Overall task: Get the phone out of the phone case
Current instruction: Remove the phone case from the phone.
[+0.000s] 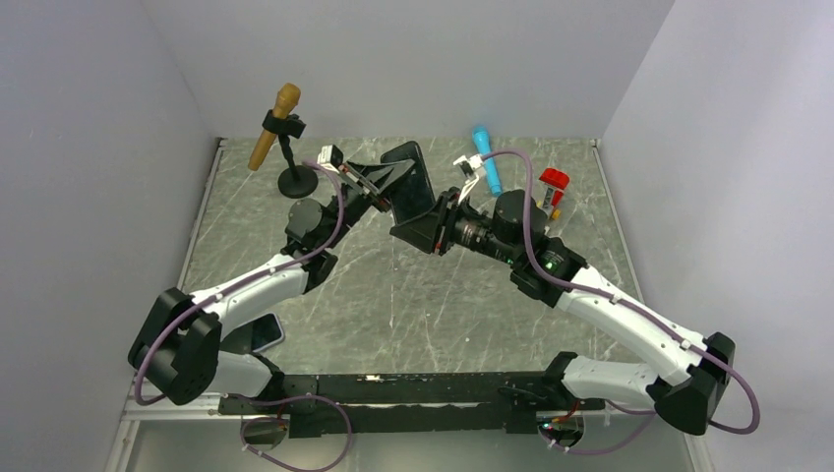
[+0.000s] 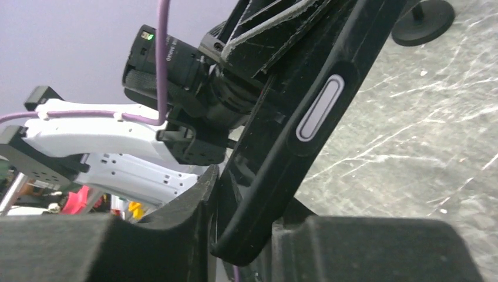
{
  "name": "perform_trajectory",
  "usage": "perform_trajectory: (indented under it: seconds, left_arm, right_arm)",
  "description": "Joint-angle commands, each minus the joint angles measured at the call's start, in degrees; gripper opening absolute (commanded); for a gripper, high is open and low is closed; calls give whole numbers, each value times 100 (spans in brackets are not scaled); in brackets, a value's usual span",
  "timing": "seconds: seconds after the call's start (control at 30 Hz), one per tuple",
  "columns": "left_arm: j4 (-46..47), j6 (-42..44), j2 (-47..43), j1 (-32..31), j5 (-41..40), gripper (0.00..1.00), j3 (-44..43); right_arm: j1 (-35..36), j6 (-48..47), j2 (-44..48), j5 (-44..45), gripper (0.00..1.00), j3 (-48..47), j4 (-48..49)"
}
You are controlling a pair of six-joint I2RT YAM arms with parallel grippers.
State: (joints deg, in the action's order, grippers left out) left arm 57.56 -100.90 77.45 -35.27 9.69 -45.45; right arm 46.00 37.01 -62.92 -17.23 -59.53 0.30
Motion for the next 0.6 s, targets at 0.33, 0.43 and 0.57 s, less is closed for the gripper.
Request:
perform_trajectory:
  seconds: [0.33,0.43,0.57]
  left_arm:
    - [-3137,-1522,-1259,-71,897,0,-952]
    - [-2913,-1685,-1157,-76,1101,0,-1018]
    - [-3172,-1535,-1272,-76,1052,0,-1001]
  right_arm:
    - [340,-4176,202,3200,0,901,-447]
    - [314,-4879,95,3293,0,842,-360]
    - [234,-5457,-141,3314,0,633,-400]
